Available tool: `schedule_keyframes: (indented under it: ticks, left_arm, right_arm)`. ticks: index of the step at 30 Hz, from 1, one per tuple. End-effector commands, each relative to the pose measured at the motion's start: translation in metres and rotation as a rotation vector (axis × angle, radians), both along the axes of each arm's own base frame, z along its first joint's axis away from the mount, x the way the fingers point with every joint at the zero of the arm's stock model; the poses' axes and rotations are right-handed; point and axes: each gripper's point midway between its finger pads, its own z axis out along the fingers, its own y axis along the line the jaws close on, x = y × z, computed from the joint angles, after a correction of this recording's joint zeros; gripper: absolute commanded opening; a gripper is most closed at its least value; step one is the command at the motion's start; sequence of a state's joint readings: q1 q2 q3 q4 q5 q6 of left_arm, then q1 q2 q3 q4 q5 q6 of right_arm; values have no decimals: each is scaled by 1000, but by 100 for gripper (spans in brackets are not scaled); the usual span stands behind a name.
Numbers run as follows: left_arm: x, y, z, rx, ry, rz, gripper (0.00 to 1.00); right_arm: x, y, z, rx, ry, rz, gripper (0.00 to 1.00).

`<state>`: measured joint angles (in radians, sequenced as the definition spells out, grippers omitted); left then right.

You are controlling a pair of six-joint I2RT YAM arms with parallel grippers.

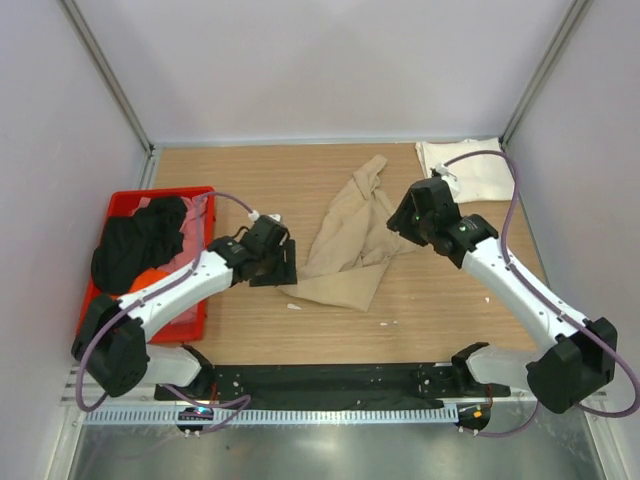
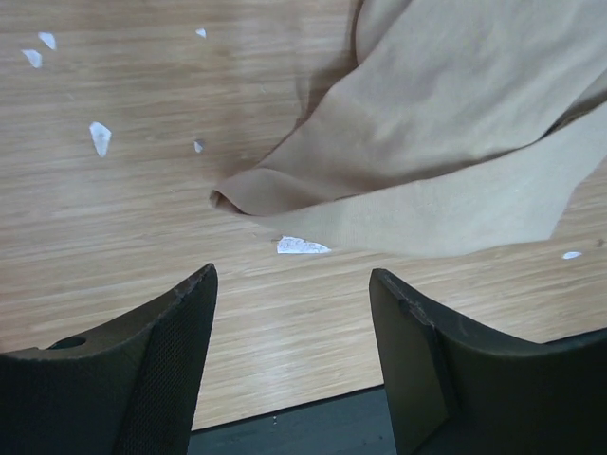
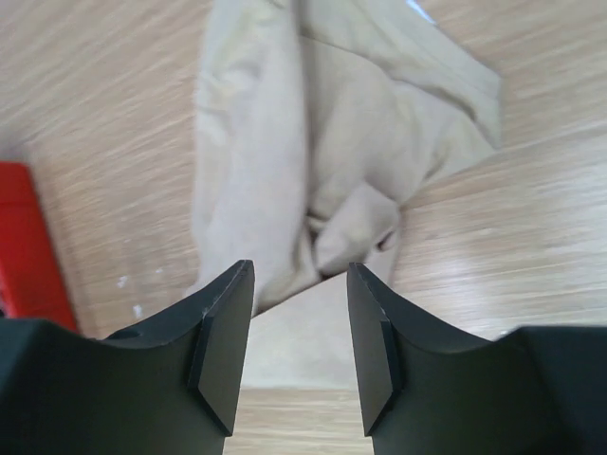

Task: Fold and stack the t-shirts
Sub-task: Flatten the tshirt out

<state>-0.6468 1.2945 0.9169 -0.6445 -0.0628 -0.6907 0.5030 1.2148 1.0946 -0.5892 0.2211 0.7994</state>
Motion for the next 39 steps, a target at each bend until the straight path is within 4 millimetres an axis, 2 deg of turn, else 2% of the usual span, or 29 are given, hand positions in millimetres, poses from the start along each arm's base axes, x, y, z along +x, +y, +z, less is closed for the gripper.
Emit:
schedule_keyframes:
  ticks: [1, 2, 4, 6, 7, 8, 9, 11, 12, 14, 15, 16, 18, 19, 22, 23, 24, 25, 28, 30, 32, 33, 36, 38, 39]
  left_arm:
    - [7, -21, 4, 15, -51, 5, 67]
    - [6, -22, 1, 34, -55, 5, 68]
    - [3, -26, -10, 63, -39, 14, 69]
    - [0, -30, -18, 74, -24, 6, 70]
    - [-1, -40, -17, 59, -40, -16, 70]
    - [-1, -46, -14, 49, -56, -37, 70]
    - [-2, -57, -5, 43, -96, -73, 70]
    - [0, -67, 7, 67, -155, -133, 70]
    - [1, -78, 20, 65, -198, -167, 70]
    - [8, -88, 26, 100, -239, -225, 69]
    - [12, -101, 37, 84, -276, -249, 69]
    - [15, -106, 32, 105, -276, -271, 69]
    - [24, -122, 39, 95, -324, -328, 68]
    - [26, -129, 32, 103, -322, -362, 68]
    - [32, -154, 33, 67, -364, -475, 68]
    - [26, -166, 24, 39, -339, -536, 68]
    - [30, -177, 27, 16, -373, -582, 68]
    - [27, -186, 20, -6, -359, -620, 68]
    - [31, -206, 20, -46, -383, -671, 68]
    - [26, -220, 8, -71, -355, -721, 66]
    - [23, -232, 8, -78, -365, -755, 65]
    - [22, -235, -1, -67, -353, -769, 65]
    - [21, -244, -12, -42, -356, -805, 65]
    - [23, -250, -14, -39, -360, -808, 65]
    - [25, -251, -24, -22, -347, -809, 66]
  right_arm:
    - [-5, -25, -46, -57, 121, -14, 50]
    - [3, -37, -56, -57, 140, -51, 51]
    - [12, -45, -75, -61, 175, -77, 51]
    - [20, -55, -85, -54, 198, -108, 51]
    - [25, -56, -90, -51, 204, -116, 51]
    - [29, -60, -100, -55, 234, -122, 51]
    - [33, -62, -102, -59, 236, -129, 51]
    - [39, -68, -110, -70, 253, -142, 51]
    - [41, -75, -113, -77, 255, -160, 51]
    - [47, -78, -119, -69, 252, -164, 50]
    - [50, -79, -120, -54, 252, -158, 50]
    - [54, -78, -122, -45, 247, -152, 50]
    - [56, -76, -130, -44, 266, -140, 50]
    - [57, -76, -132, -45, 271, -135, 50]
    - [57, -79, -142, -41, 296, -141, 50]
    - [54, -80, -146, -40, 306, -143, 50]
    - [55, -79, -147, -37, 300, -140, 50]
    - [54, -80, -151, -40, 310, -142, 50]
    - [53, -81, -159, -37, 327, -141, 50]
    - [54, -80, -161, -34, 323, -135, 50]
    - [52, -81, -168, -34, 337, -137, 50]
    - [52, -81, -170, -34, 336, -137, 50]
    - [50, -84, -177, -35, 347, -144, 49]
    - [47, -85, -184, -39, 361, -144, 49]
    - [47, -85, -185, -38, 362, -143, 48]
